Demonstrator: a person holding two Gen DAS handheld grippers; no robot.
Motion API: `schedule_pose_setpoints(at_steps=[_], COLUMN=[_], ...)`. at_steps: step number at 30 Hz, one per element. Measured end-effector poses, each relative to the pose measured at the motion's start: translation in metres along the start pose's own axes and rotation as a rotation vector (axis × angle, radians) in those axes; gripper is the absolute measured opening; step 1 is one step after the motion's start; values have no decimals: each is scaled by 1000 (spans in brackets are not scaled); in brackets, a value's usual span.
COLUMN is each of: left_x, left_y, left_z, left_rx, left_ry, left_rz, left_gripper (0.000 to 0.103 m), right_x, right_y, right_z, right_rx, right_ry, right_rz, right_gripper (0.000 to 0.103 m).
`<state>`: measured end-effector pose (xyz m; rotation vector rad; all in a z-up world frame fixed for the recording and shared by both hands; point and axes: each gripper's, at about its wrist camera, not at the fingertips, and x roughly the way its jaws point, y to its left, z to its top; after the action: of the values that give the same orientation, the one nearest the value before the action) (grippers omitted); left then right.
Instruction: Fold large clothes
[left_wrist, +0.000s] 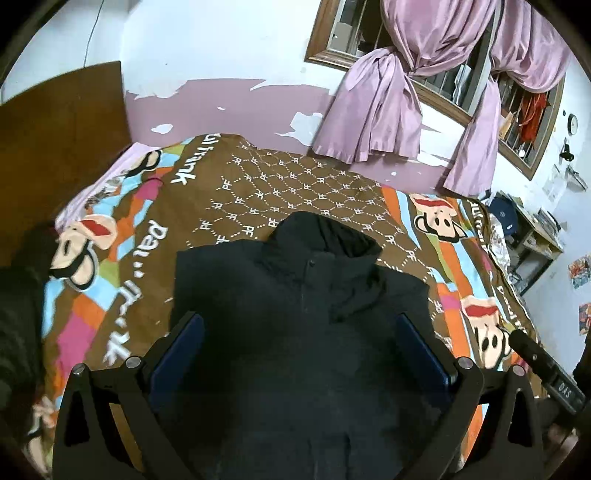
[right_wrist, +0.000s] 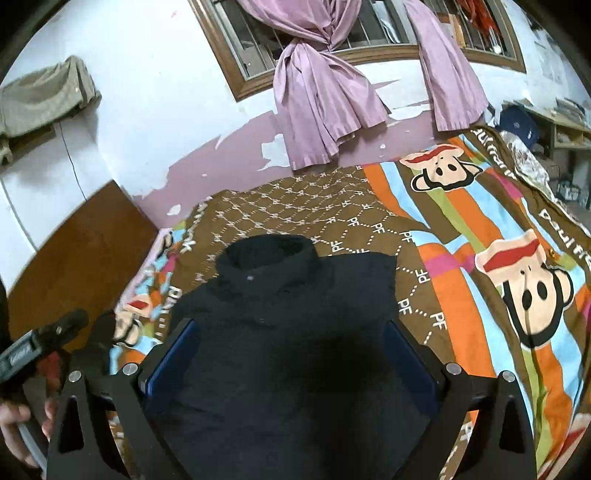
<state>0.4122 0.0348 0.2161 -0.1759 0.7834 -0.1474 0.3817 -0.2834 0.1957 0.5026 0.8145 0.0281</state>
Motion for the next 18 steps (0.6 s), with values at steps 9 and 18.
schedule_pose_setpoints(at_steps=[9,18], left_x=[-86,-49], left_y=[-11,22], left_z=[-7,-24], left_rx=[56,54], left_ry=[-70,-50], left_rz=[32,-13], left_gripper=[102,102], right_x=[-2,17], right_y=[17,45], right_z=[-8,-14], right_rx=[-40,-59], right_ry=[-62,-53], right_rz=[35,-2], right_gripper=[101,101])
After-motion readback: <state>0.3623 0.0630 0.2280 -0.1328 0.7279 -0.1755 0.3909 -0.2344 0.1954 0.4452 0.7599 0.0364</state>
